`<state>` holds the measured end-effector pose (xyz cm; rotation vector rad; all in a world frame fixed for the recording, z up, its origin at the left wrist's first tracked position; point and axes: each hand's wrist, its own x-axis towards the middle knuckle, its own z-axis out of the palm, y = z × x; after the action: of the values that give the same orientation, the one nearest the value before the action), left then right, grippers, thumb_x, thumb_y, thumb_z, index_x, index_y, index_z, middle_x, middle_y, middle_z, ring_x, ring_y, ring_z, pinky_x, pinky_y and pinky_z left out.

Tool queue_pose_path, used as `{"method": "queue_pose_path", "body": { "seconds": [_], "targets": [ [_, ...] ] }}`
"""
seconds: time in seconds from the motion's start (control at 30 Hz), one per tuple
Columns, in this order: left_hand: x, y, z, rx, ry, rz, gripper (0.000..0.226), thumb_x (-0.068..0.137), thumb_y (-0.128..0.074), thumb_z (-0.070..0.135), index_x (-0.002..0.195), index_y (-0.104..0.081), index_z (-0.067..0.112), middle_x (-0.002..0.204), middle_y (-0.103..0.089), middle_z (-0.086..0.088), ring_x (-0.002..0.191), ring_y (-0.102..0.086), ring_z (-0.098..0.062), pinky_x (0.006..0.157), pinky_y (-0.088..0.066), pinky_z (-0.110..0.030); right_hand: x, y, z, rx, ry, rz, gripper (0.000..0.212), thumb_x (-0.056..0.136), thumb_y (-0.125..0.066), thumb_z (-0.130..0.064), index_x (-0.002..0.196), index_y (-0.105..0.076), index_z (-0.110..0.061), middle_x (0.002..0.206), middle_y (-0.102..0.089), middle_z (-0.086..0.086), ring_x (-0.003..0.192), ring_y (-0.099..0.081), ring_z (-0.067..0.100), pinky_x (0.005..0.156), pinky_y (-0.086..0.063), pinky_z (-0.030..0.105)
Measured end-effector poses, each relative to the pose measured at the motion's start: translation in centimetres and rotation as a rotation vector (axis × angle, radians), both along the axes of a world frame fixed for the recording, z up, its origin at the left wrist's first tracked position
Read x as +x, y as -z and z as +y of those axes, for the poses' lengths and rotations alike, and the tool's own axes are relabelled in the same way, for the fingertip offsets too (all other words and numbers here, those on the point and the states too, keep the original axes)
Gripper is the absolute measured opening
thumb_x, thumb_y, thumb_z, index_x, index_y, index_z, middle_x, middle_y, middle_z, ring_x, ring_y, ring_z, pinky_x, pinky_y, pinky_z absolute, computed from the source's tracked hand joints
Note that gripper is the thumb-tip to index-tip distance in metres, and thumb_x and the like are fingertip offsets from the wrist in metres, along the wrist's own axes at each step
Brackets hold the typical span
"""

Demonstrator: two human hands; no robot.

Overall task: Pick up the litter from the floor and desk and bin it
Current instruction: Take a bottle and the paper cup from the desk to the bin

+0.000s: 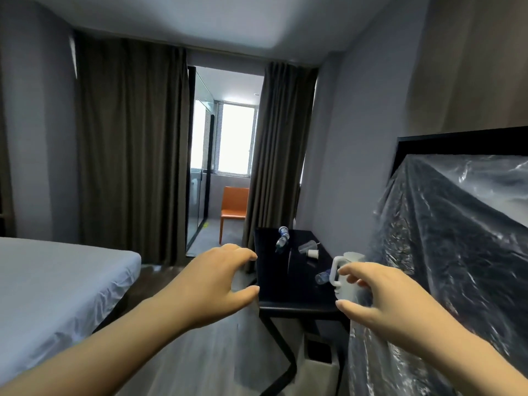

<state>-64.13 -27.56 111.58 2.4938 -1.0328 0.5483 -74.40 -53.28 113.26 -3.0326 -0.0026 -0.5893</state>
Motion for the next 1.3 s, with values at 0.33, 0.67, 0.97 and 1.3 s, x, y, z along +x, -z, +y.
{"method": "queue_pose_path", "body": {
  "seconds": [0.33, 0.67, 0.97, 1.3],
  "targets": [
    [18.3, 2.5, -1.4, 0.028, 0.034, 0.046, 0.056, 0.086, -0.057, 0.051, 0.137, -0.043, 0.032, 0.133, -0.05, 0.016, 0.124, -0.045, -0.002, 0.102, -0.038, -0.018, 16.9, 3.0, -1.2, 0.058, 0.066, 0.056, 0.049, 0.084, -0.058, -0.056, 0.129, -0.048, -0.041, 0.119, -0.054, -0.026, 0.108, -0.048, -0.007, 0.087, -0.04, 0.014],
    [37.8, 3.4, -5.4, 0.074, 0.012, 0.057, 0.054, 0.086, -0.055, 0.053, 0.135, -0.046, 0.033, 0.128, -0.052, 0.017, 0.117, -0.049, 0.001, 0.099, -0.042, -0.018, 36.5, 5.1, -5.3, 0.147, 0.085, 0.065, 0.049, 0.086, -0.058, -0.053, 0.132, -0.046, -0.04, 0.122, -0.054, -0.022, 0.11, -0.047, -0.006, 0.087, -0.037, 0.012],
    [53.2, 5.1, -9.5, 0.096, 0.071, 0.119, 0.054, 0.086, -0.057, 0.05, 0.136, -0.045, 0.033, 0.131, -0.051, 0.017, 0.12, -0.048, 0.0, 0.099, -0.04, -0.016, 51.2, 7.1, -8.7, 0.184, 0.138, 0.146, 0.048, 0.085, -0.059, -0.053, 0.13, -0.048, -0.04, 0.12, -0.054, -0.022, 0.112, -0.049, -0.004, 0.091, -0.041, 0.016],
    [72.8, 7.8, -14.2, 0.146, 0.248, 0.155, 0.057, 0.085, -0.057, 0.051, 0.137, -0.045, 0.032, 0.131, -0.05, 0.014, 0.118, -0.049, -0.003, 0.099, -0.042, -0.02, 66.4, 10.6, -10.6, 0.256, 0.31, 0.182, 0.049, 0.085, -0.06, -0.052, 0.13, -0.049, -0.037, 0.119, -0.053, -0.022, 0.111, -0.05, -0.003, 0.092, -0.043, 0.018]
  ]
}}
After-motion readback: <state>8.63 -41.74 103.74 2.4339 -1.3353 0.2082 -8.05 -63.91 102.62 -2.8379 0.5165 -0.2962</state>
